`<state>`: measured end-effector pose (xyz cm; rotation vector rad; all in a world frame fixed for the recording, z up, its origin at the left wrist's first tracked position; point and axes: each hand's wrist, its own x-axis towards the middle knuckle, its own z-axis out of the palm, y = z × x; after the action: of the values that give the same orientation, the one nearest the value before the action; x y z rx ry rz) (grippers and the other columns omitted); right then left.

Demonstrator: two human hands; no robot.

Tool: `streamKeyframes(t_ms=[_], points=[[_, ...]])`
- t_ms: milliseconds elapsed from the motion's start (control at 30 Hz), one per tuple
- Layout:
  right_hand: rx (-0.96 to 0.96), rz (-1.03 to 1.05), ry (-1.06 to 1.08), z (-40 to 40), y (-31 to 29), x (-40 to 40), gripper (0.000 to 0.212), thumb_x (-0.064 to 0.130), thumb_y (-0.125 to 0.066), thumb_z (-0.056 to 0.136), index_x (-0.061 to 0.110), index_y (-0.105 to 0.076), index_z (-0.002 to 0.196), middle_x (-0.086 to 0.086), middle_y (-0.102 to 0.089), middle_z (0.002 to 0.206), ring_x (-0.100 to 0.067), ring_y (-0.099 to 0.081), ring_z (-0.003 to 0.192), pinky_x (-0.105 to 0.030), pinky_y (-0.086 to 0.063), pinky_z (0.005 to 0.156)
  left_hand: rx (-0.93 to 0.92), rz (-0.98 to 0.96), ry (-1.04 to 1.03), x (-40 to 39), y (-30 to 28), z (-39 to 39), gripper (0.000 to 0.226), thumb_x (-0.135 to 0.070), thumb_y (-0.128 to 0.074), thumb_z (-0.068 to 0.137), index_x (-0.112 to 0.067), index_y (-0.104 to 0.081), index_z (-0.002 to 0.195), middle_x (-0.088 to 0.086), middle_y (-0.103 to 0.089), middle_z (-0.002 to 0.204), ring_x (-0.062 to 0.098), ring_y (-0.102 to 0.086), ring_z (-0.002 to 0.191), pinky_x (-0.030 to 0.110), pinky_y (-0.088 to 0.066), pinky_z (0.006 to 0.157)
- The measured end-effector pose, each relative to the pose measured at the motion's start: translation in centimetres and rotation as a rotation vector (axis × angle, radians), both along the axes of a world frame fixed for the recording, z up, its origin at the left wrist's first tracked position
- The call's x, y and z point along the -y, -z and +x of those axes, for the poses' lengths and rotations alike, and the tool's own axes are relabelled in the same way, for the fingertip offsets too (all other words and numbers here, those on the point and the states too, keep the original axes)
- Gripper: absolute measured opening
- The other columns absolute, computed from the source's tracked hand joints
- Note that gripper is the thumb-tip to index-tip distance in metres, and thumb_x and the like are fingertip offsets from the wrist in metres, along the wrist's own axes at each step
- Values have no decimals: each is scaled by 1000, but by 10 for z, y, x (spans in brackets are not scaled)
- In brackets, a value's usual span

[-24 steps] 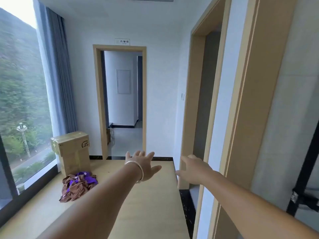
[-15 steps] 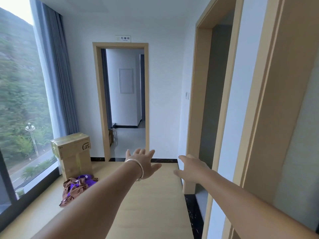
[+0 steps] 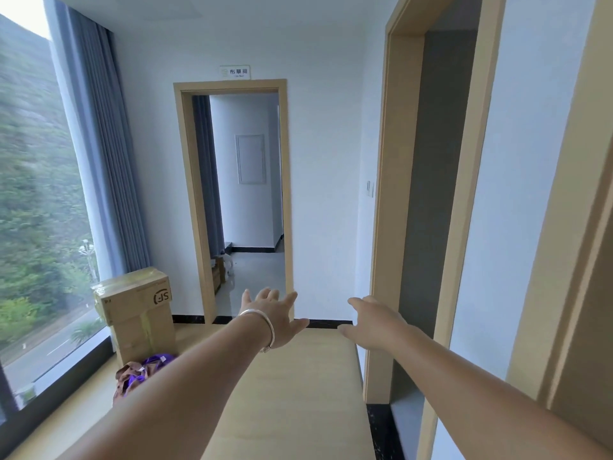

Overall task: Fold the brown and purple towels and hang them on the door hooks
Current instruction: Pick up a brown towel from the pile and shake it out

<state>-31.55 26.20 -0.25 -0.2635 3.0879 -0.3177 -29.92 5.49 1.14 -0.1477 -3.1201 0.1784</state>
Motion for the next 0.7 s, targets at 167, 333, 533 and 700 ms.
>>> streamKeyframes(t_ms=[167,333,533,700], points=[[2,11,8,-61,3,1,71,56,-46,91,26,-21,151,-1,-27,152,-22,-35,135,-38,-39,102,-5,5,13,-1,6,-68,68,-65,-24,94,-30,-12,152,5,-25,155,25,-10,147,58,-2,116],[6,20,31,-130,6,14,73,57,-45,92,27,-17,152,0,-23,155,-22,-31,138,-38,-38,105,-29,1,37,15,14,-146,67,-64,-24,95,-30,-14,151,5,-25,156,25,-10,147,58,-2,115],[18,36,65,-223,-1,48,69,54,-46,91,25,-23,150,-1,-31,147,-20,-41,127,-38,-42,100,-48,20,49,51,16,-245,67,-65,-23,95,-30,-14,151,5,-24,156,25,-14,146,58,-5,115],[16,26,81,-292,-1,75,69,53,-46,92,25,-22,150,-1,-29,150,-22,-40,129,-38,-40,101,-53,19,66,76,14,-320,68,-65,-24,94,-31,-13,151,5,-23,156,25,-14,146,58,-5,115]])
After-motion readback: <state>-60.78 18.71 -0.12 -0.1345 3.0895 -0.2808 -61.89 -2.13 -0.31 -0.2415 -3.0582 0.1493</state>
